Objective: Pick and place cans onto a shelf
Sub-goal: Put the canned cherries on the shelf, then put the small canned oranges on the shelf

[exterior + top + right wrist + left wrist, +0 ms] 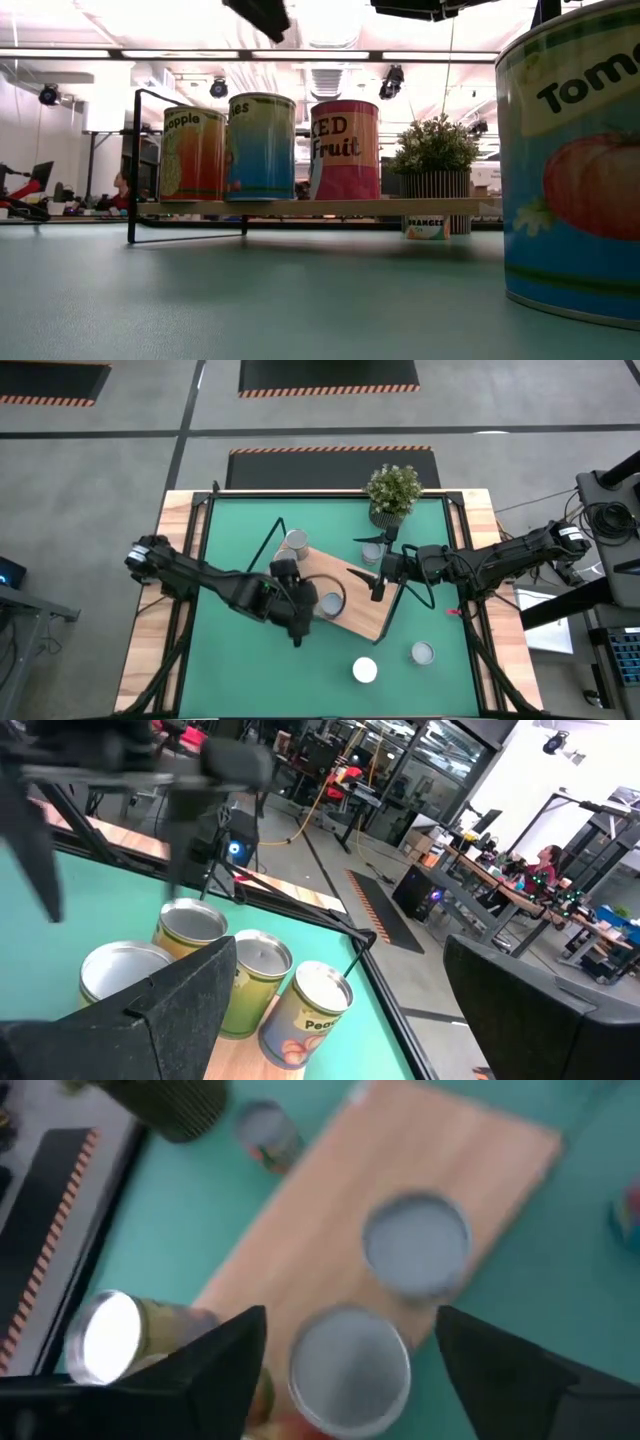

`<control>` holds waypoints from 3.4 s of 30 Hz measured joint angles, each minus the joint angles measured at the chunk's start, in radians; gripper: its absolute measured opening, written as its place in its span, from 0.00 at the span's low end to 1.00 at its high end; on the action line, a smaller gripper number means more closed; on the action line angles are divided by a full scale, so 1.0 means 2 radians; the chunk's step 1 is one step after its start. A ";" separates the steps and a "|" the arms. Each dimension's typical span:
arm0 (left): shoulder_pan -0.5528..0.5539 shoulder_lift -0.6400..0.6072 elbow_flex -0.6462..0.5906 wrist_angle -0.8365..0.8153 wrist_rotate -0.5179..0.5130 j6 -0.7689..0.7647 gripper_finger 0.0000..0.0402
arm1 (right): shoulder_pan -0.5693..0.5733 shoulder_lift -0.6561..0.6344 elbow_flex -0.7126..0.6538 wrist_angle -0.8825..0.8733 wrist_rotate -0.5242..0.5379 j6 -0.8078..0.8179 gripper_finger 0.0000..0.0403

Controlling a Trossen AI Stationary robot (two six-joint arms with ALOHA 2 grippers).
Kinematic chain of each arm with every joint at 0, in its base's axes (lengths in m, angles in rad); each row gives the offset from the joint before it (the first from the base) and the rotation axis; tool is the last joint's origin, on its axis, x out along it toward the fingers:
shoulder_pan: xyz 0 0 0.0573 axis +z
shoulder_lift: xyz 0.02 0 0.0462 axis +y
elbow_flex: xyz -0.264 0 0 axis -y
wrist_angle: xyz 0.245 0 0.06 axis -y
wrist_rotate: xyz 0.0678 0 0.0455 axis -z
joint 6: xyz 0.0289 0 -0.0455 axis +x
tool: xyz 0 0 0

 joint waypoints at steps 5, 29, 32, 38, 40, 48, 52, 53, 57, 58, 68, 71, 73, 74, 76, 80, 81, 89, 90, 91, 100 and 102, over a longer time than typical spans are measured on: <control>-0.013 0.002 -0.035 0.012 0.020 0.027 0.50 | 0.000 0.000 0.000 0.000 0.000 0.000 0.85; 0.017 0.015 -0.099 0.045 -0.001 -0.070 0.00 | 0.000 0.000 0.000 -0.001 0.000 -0.002 0.85; 0.018 0.015 -0.102 0.045 -0.003 -0.080 0.00 | 0.000 0.000 0.000 -0.001 0.000 -0.003 0.85; 0.022 0.015 -0.104 0.041 -0.014 -0.097 0.00 | 0.000 0.000 0.000 -0.001 0.000 -0.003 0.85; 0.022 0.015 -0.104 0.040 -0.015 -0.097 0.00 | 0.000 0.000 0.000 -0.001 0.000 -0.003 0.85; 0.022 0.015 -0.104 0.041 -0.030 -0.103 0.00 | 0.000 0.000 0.000 -0.001 0.000 -0.004 0.85; 0.022 0.013 -0.104 0.041 -0.032 -0.096 0.00 | 0.000 0.000 0.000 -0.003 0.000 -0.004 0.85; 0.022 0.011 -0.104 0.040 -0.033 -0.093 0.00 | 0.000 0.000 0.000 -0.003 0.000 -0.004 0.85; 0.015 0.001 -0.094 0.034 -0.051 -0.072 0.00 | 0.000 0.000 0.000 -0.004 0.000 -0.004 0.85; 0.009 -0.004 -0.090 0.035 -0.053 -0.054 0.00 | 0.000 0.000 0.000 -0.004 0.000 -0.004 0.85; -0.057 -0.098 -0.128 0.046 -0.054 0.092 0.00 | 0.000 0.000 0.000 -0.008 0.000 0.001 0.85; -0.060 -0.141 -0.164 0.095 -0.054 0.106 0.00 | 0.000 0.000 0.000 -0.007 0.000 0.007 0.85; -0.061 -0.175 -0.200 0.159 -0.053 0.138 0.00 | 0.000 0.000 0.000 0.004 0.000 0.013 0.85; -0.062 -0.194 -0.222 0.197 -0.051 0.161 0.00 | 0.000 0.000 0.000 0.009 0.000 0.018 0.85; -0.064 -0.228 -0.269 0.276 -0.049 0.207 0.00 | 0.002 0.000 0.006 0.011 0.000 0.030 0.85; -0.064 -0.288 -0.353 0.399 -0.046 0.276 0.00 | 0.008 0.000 0.016 0.012 -0.002 0.079 0.85; -0.064 -0.302 -0.370 0.422 -0.046 0.287 0.00 | 0.009 0.001 0.018 0.011 -0.001 0.099 0.85; -0.064 -0.389 -0.454 0.495 -0.046 0.332 0.00 | 0.009 0.036 0.110 -0.124 0.001 0.248 0.85; -0.064 -0.397 -0.459 0.494 -0.046 0.332 0.00 | 0.009 0.046 0.130 -0.150 0.001 0.265 0.85; -0.064 -0.405 -0.465 0.494 -0.046 0.332 0.00 | 0.009 0.057 0.152 -0.181 0.004 0.281 0.85; -0.064 -0.447 -0.487 0.489 -0.046 0.371 0.00 | -0.001 0.175 0.352 -0.489 0.016 0.471 0.84; -0.064 -0.450 -0.480 0.487 -0.046 0.382 0.00 | -0.004 0.199 0.385 -0.569 0.014 0.526 0.83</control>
